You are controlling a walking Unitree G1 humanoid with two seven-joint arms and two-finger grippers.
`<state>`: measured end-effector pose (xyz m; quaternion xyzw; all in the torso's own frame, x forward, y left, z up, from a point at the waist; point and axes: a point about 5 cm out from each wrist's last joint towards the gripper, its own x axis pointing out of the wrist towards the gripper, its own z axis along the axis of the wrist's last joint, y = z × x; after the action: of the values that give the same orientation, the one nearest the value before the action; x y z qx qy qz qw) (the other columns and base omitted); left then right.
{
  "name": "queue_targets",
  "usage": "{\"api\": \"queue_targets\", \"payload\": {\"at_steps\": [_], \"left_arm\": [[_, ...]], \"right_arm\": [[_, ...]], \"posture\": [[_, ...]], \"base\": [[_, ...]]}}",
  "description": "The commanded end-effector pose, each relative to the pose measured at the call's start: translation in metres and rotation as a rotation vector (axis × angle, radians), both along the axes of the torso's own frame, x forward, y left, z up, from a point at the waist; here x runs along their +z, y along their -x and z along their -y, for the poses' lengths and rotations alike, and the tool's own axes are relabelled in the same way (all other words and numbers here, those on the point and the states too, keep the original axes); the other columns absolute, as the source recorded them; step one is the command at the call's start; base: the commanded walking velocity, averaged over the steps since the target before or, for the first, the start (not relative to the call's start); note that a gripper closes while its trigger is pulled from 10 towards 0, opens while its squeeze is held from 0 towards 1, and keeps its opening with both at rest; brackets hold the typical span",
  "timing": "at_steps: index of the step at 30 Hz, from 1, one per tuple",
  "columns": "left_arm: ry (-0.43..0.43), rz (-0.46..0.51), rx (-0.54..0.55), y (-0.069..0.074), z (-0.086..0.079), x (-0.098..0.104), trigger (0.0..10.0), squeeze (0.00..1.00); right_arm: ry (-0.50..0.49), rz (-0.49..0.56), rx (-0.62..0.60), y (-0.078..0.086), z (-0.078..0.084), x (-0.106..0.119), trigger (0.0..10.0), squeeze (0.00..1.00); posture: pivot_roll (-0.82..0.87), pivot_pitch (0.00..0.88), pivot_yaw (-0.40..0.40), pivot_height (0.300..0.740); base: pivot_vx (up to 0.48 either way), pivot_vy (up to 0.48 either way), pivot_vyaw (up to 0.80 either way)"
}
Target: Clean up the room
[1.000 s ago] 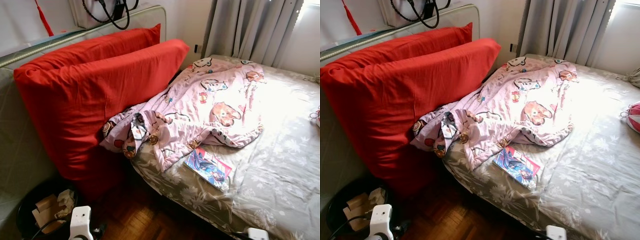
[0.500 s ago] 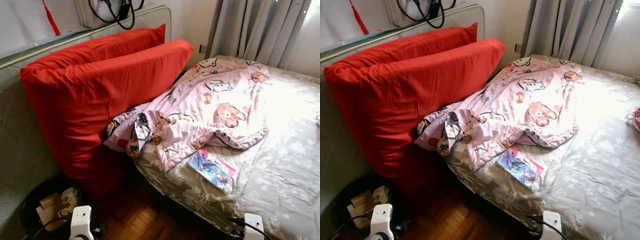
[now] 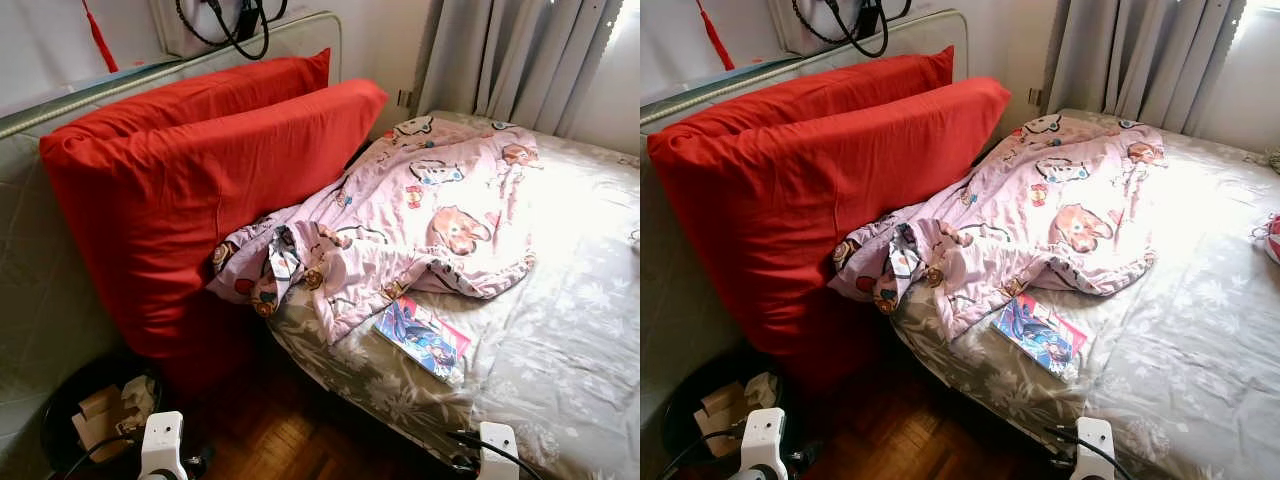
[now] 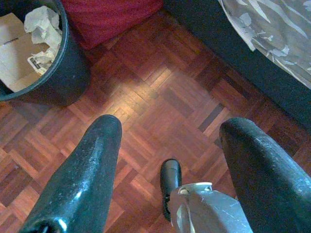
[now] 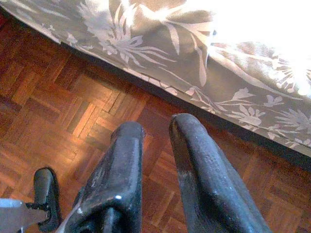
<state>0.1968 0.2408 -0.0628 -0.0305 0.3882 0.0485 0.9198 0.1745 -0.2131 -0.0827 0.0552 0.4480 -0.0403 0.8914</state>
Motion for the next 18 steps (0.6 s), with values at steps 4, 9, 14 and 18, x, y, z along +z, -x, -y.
{"api": "queue_targets", "payload": {"at_steps": [4, 9, 14, 18], "left_arm": [[-0.005, -0.024, -0.007, 0.0033, -0.0022, -0.0016, 10.0, 0.00], [-0.007, -0.023, -0.010, 0.0030, -0.0024, -0.0013, 10.0, 0.00], [-0.008, -0.022, -0.013, 0.0028, -0.0025, -0.0012, 10.0, 0.00], [-0.007, -0.021, -0.013, 0.0025, -0.0026, -0.0010, 10.0, 0.00]], "right_arm": [[0.014, -0.005, 0.000, 0.0021, 0.0038, -0.0002, 10.0, 0.00], [0.020, 0.011, 0.012, -0.0026, 0.0064, 0.0027, 10.0, 0.00], [0.021, 0.011, 0.011, -0.0028, 0.0066, 0.0028, 10.0, 0.00], [0.015, 0.025, -0.007, -0.0048, 0.0045, 0.0035, 10.0, 0.00]], "posture": [[0.06, 0.000, -0.004, 0.740], [0.06, 0.000, -0.003, 0.740], [0.06, 0.000, -0.001, 0.740], [0.06, 0.000, -0.001, 0.740]], "base": [[0.285, 0.000, 0.00], [0.310, 0.000, 0.00], [0.314, 0.000, 0.00], [0.315, 0.000, 0.00]]}}
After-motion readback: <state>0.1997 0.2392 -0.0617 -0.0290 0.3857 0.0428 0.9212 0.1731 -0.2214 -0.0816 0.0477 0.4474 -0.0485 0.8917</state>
